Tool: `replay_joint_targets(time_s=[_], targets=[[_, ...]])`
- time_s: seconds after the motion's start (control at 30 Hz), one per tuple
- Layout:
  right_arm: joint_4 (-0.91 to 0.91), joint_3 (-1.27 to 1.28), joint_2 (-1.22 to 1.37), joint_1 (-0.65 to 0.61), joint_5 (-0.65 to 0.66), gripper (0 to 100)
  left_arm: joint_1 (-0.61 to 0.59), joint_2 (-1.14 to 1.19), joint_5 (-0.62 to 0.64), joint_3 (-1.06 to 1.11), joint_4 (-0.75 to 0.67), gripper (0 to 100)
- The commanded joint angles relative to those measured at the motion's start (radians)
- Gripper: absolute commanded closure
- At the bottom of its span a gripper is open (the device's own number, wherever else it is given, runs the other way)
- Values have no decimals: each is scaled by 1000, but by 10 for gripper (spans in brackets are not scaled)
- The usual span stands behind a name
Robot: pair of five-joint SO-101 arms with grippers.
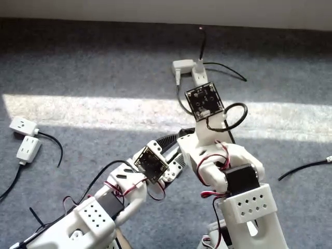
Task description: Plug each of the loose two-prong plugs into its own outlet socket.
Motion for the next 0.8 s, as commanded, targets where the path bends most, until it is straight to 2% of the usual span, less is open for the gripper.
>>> replay_joint_targets(time_s=[0.0,0.17,0.43,0.6,0.77], targets=[[-35,8,108,82,15,991,13,-16,3,-12,-21,994],[-93,8,251,82,15,991,10,-16,2,-12,-21,994],[-199,-2,476,88,15,991,-79,-18,5,-21,-28,994],[-193,-21,466,90,14,991,-70,-18,6,-21,-26,994],[-193,-21,320,94,14,991,-70,-18,6,-19,-23,994]])
